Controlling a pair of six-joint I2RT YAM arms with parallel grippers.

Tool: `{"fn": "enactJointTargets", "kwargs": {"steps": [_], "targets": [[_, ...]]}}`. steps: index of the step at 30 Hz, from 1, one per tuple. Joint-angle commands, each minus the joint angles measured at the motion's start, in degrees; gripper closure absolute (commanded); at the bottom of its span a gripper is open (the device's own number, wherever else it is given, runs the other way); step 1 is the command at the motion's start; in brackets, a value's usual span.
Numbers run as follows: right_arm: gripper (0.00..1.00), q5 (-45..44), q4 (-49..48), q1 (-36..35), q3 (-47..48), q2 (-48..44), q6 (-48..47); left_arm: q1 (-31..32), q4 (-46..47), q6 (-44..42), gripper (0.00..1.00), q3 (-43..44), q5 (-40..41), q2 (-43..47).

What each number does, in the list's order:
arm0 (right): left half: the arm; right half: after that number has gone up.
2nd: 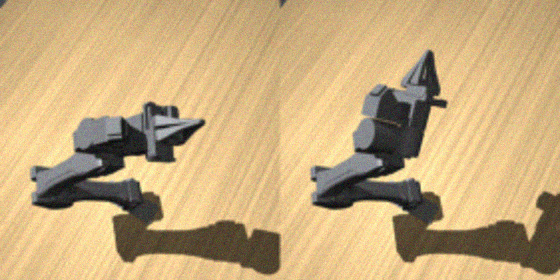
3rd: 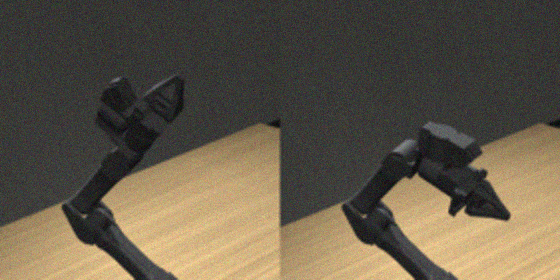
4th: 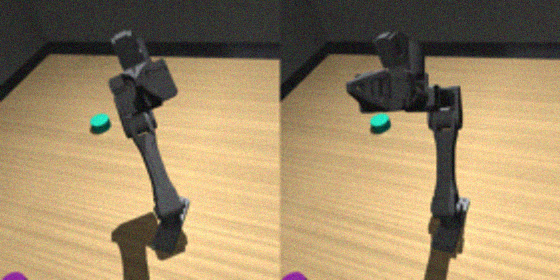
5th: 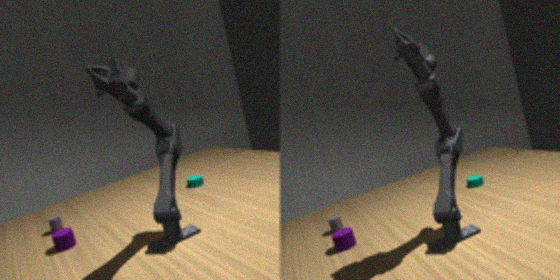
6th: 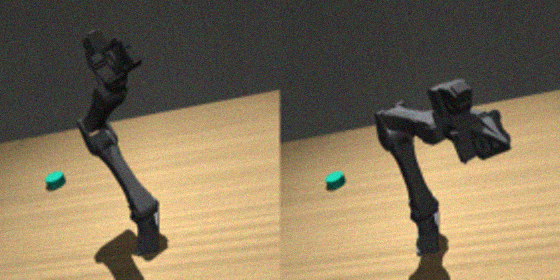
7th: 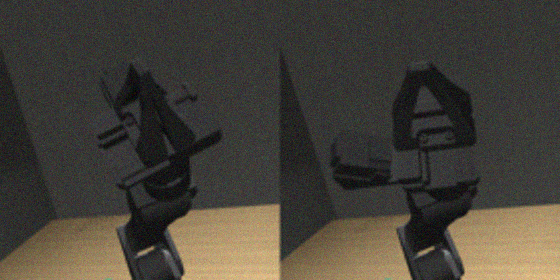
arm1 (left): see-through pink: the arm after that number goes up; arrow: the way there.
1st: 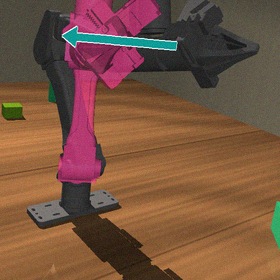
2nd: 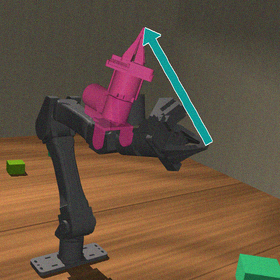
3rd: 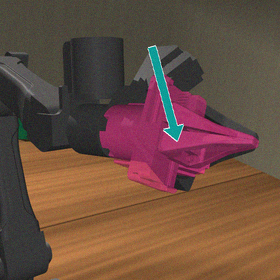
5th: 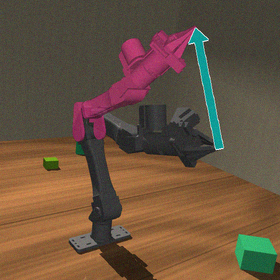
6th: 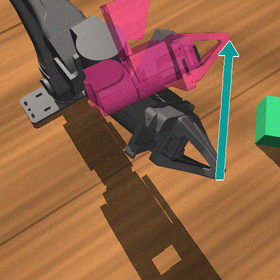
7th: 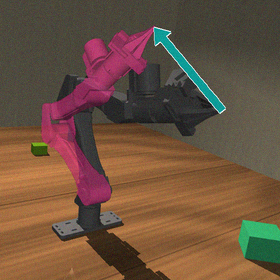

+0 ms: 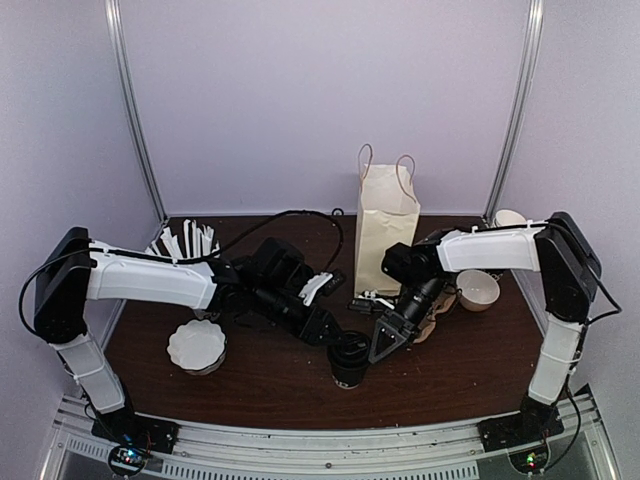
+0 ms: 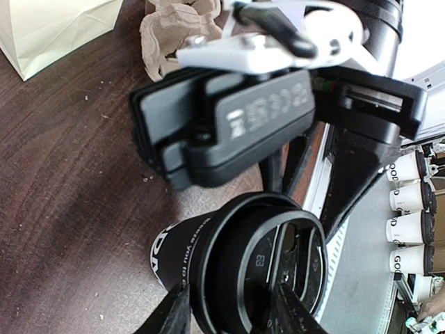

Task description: Pack the takeout coffee

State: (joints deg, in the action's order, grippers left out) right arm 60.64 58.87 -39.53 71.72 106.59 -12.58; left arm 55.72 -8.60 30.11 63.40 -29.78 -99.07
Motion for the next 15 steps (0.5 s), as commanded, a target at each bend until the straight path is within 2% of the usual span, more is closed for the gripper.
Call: {"fn": "enactJointTargets", "kwargs": {"steps": [1,7,11,15], "targets": [[0.65,-19.71,-3.3,-0.37,0.36,7.8,2.86,0.24,-1.7,-0.45,0.6,-1.89,2.49,-3.42],[0.63,-19.29,-1.42,-0.37,2.11,8.2,1.29,0.18,-4.46,-1.79,0.6,-0.84,3.66,-3.89],[0.6,-13.61,0.59,-0.46,3.87,4.11,-1.79,0.23,-4.5,-2.59,0.58,0.47,2.87,-1.66],[0.52,-12.19,0.91,-0.42,4.56,-1.95,-3.51,0.2,-5.03,-4.03,0.52,2.85,3.2,0.93]]}}
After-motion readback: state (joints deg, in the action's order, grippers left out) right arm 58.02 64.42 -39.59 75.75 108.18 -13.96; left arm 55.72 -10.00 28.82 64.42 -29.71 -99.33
